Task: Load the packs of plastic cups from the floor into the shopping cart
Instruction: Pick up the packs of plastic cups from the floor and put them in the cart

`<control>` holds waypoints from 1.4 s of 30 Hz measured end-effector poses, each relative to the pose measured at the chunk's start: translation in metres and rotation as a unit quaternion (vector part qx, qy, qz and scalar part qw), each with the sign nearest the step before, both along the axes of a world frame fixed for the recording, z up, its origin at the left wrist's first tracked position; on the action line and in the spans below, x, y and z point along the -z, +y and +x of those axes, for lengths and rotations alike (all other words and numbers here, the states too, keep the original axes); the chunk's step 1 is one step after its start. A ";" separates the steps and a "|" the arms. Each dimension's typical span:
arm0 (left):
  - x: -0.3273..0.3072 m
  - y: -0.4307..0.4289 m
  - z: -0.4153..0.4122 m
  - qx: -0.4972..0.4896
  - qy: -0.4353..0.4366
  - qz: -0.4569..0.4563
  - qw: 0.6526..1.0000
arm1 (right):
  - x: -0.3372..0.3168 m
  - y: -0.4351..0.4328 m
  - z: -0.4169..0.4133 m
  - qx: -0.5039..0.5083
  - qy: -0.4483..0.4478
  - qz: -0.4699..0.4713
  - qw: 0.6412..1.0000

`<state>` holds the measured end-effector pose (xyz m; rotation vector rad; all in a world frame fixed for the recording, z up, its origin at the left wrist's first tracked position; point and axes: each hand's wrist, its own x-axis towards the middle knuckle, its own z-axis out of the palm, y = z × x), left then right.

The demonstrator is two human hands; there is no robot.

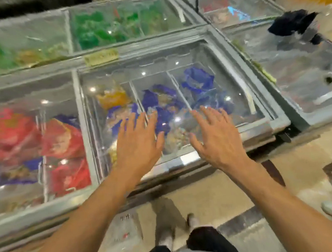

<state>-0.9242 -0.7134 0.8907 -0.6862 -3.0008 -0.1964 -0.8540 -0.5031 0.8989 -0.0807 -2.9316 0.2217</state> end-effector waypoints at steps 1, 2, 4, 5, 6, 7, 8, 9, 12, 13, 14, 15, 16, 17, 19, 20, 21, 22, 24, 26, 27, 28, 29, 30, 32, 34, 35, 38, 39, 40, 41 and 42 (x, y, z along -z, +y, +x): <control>0.001 -0.022 0.000 -0.033 0.001 0.004 0.999 | 0.001 -0.016 -0.016 -0.035 -0.002 -0.004 0.999; 0.003 -0.044 0.003 -0.067 0.001 0.009 0.998 | 0.003 -0.033 -0.030 -0.071 -0.005 -0.005 0.997; 0.008 -0.085 0.015 -0.129 0.002 0.011 0.992 | 0.007 -0.065 -0.053 -0.145 -0.015 -0.007 0.989; 0.011 -0.104 0.024 -0.160 0.001 0.010 0.987 | 0.009 -0.081 -0.063 -0.178 -0.018 -0.011 0.984; 0.013 -0.122 0.034 -0.190 -0.001 0.011 0.982 | 0.011 -0.097 -0.070 -0.208 -0.017 -0.016 0.978; 0.015 -0.138 0.044 -0.216 -0.003 0.014 0.976 | 0.015 -0.112 -0.074 -0.237 -0.011 -0.021 0.971; 0.016 -0.153 0.056 -0.237 -0.004 0.016 0.971 | 0.021 -0.126 -0.077 -0.265 -0.003 -0.029 0.964; 0.018 -0.167 0.069 -0.257 -0.005 0.019 0.966 | 0.026 -0.140 -0.077 -0.291 0.000 -0.038 0.956; 0.026 -0.200 0.109 -0.307 -0.004 0.019 0.951 | 0.040 -0.174 -0.071 -0.343 -0.005 -0.064 0.937; 0.028 -0.207 0.121 -0.321 -0.015 0.020 0.947 | 0.043 -0.183 -0.067 -0.350 -0.010 -0.073 0.934; 0.030 -0.214 0.132 -0.334 -0.027 0.023 0.942 | 0.047 -0.192 -0.063 -0.353 -0.014 -0.083 0.932; 0.033 -0.221 0.141 -0.344 -0.034 0.026 0.938 | 0.050 -0.200 -0.059 -0.355 -0.017 -0.087 0.931; 0.036 -0.228 0.148 -0.352 -0.038 0.029 0.935 | 0.054 -0.208 -0.055 -0.358 -0.018 -0.085 0.930; 0.040 -0.236 0.154 -0.357 -0.041 0.034 0.932 | 0.059 -0.216 -0.051 -0.362 -0.016 -0.080 0.929; 0.052 -0.255 0.162 -0.359 -0.040 0.041 0.931 | 0.070 -0.231 -0.043 -0.366 -0.002 -0.078 0.927; 0.059 -0.266 0.165 -0.354 -0.037 0.040 0.933 | 0.075 -0.240 -0.040 -0.365 0.006 -0.079 0.928; 0.067 -0.278 0.166 -0.348 -0.036 0.039 0.936 | 0.080 -0.250 -0.037 -0.362 0.009 -0.079 0.929; 0.075 -0.291 0.167 -0.342 -0.036 0.039 0.938 | 0.084 -0.262 -0.033 -0.357 0.009 -0.078 0.931; 0.089 -0.319 0.167 -0.328 -0.038 0.046 0.943 | 0.095 -0.288 -0.023 -0.343 0.002 -0.075 0.937; 0.101 -0.346 0.166 -0.314 -0.047 0.053 0.947 | 0.108 -0.315 -0.010 -0.325 -0.009 -0.070 0.943; 0.109 -0.360 0.166 -0.302 -0.052 0.056 0.950 | 0.116 -0.329 -0.003 -0.319 -0.014 -0.068 0.945; 0.118 -0.374 0.166 -0.289 -0.057 0.057 0.954 | 0.124 -0.341 0.004 -0.314 -0.020 -0.068 0.947; 0.127 -0.386 0.167 -0.279 -0.062 0.057 0.957 | 0.134 -0.353 0.011 -0.308 -0.026 -0.071 0.948; 0.139 -0.397 0.168 -0.271 -0.068 0.056 0.958 | 0.144 -0.364 0.017 -0.301 -0.031 -0.076 0.950; 0.164 -0.416 0.170 -0.264 -0.080 0.058 0.960 | 0.169 -0.383 0.029 -0.292 -0.042 -0.075 0.953; 0.196 -0.433 0.175 -0.265 -0.085 0.064 0.958 | 0.202 -0.399 0.040 -0.292 -0.060 -0.061 0.953; 0.217 -0.442 0.178 -0.263 -0.085 0.063 0.959 | 0.223 -0.404 0.045 -0.291 -0.069 -0.059 0.952; 0.291 -0.463 0.186 -0.250 -0.073 0.056 0.964 | 0.298 -0.416 0.061 -0.276 -0.095 -0.067 0.954; 0.319 -0.469 0.188 -0.252 -0.070 0.056 0.964 | 0.327 -0.419 0.065 -0.268 -0.105 -0.069 0.955; 0.348 -0.474 0.189 -0.258 -0.070 0.055 0.962 | 0.357 -0.423 0.069 -0.260 -0.120 -0.071 0.956; 0.380 -0.477 0.189 -0.263 -0.072 0.056 0.960 | 0.390 -0.426 0.074 -0.249 -0.137 -0.073 0.956; 0.413 -0.480 0.190 -0.268 -0.077 0.057 0.959 | 0.423 -0.428 0.078 -0.233 -0.157 -0.079 0.956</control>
